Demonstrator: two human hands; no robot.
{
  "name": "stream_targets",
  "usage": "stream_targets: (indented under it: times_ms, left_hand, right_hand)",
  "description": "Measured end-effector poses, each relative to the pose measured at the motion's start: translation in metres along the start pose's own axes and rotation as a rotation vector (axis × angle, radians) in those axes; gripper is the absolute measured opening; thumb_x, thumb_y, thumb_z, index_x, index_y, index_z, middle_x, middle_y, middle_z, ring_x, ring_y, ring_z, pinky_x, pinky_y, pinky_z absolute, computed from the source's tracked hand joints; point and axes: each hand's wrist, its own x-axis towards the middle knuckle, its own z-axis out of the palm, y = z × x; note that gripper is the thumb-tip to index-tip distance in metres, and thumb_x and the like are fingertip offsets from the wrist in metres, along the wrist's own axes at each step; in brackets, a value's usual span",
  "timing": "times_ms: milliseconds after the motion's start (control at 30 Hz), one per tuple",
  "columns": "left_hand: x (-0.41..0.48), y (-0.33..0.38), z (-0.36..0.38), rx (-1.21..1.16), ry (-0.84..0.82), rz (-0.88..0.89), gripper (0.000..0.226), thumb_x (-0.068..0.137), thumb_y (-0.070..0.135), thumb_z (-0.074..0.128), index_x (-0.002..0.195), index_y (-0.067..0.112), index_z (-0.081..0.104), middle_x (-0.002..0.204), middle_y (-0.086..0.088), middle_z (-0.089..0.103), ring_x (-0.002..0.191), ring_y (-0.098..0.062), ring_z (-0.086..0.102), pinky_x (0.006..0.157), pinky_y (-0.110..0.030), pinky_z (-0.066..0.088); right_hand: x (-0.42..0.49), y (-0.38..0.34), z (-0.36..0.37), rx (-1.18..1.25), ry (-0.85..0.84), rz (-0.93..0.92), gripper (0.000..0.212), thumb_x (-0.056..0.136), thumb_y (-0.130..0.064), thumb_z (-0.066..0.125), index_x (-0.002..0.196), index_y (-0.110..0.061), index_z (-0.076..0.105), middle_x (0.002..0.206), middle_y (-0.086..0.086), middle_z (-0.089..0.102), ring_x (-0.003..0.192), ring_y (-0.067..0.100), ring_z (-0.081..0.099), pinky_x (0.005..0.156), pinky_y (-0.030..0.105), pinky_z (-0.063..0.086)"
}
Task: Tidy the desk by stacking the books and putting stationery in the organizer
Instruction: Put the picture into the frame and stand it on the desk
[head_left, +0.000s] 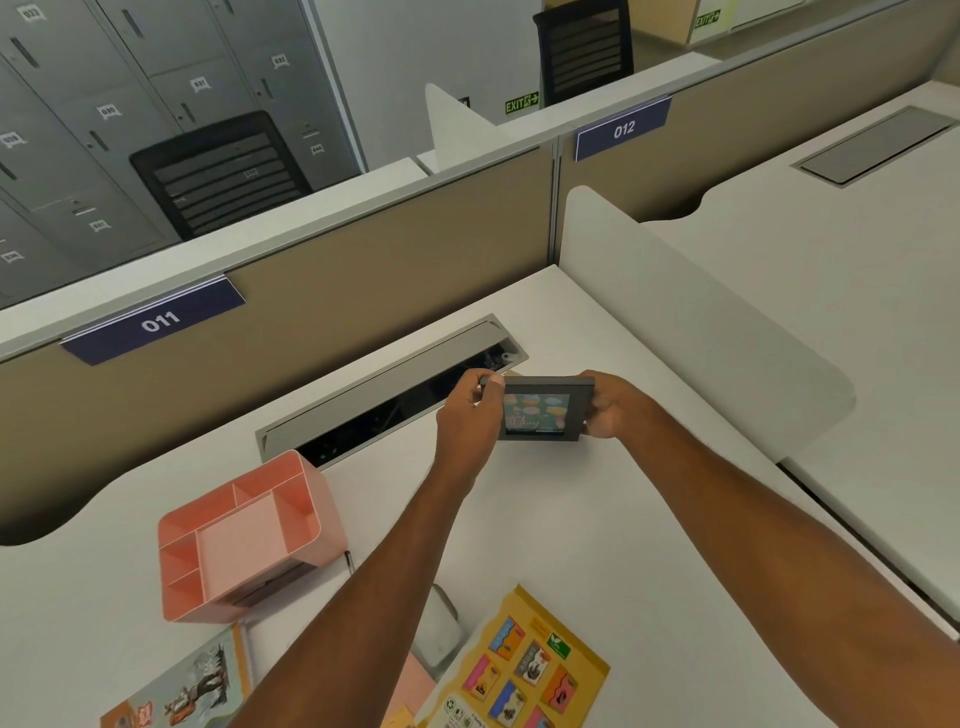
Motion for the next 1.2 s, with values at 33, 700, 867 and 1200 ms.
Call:
stream_targets:
  times_ms: [33,700,867,1200]
  left_hand:
    - [0.001,0.000,0.000,0.000,-0.004,-0.003,0.022,0.108,0.044,0.049,0.114,0.028,0.062,0.110,0.003,0.071,0.097,-0.009,0.068,0.055,-0.008,0.049]
    - [0.057,0.013,0.002,0.061,-0.105,-0.133,0.032,0.104,0.052,0.049,0.105,0.023,0.064,0.107,-0.004,0.073,0.103,-0.021,0.068,0.096,-0.045,0.057]
    - [0.065,0.015,0.004,0.066,-0.134,-0.138,0.034,0.106,0.050,0.046,0.109,0.020,0.062,0.109,-0.006,0.072,0.099,-0.018,0.066,0.089,-0.039,0.056]
    - [0.081,0.023,0.006,0.064,-0.153,-0.212,0.029,0.105,0.049,0.048,0.110,0.026,0.065,0.109,-0.002,0.073,0.102,-0.018,0.066,0.076,-0.032,0.056]
  right_hand:
    - [0.000,0.000,0.000,0.027,0.008,-0.003,0.013,0.091,-0.014,0.062,0.096,-0.005,0.070,0.095,0.017,0.076,0.084,0.034,0.072,0.078,0.037,0.060]
    - [0.013,-0.003,-0.004,0.143,-0.001,0.016,0.034,0.099,-0.026,0.057,0.120,-0.006,0.075,0.115,0.017,0.077,0.104,0.037,0.074,0.090,0.052,0.061]
    - [0.019,0.000,-0.005,0.168,0.004,0.042,0.035,0.102,-0.029,0.052,0.122,-0.012,0.074,0.118,0.016,0.076,0.108,0.037,0.073,0.095,0.056,0.056]
    - [0.027,0.005,-0.006,0.238,-0.014,0.045,0.039,0.102,-0.031,0.051,0.131,-0.013,0.071,0.111,0.015,0.078,0.107,0.038,0.074,0.102,0.062,0.050]
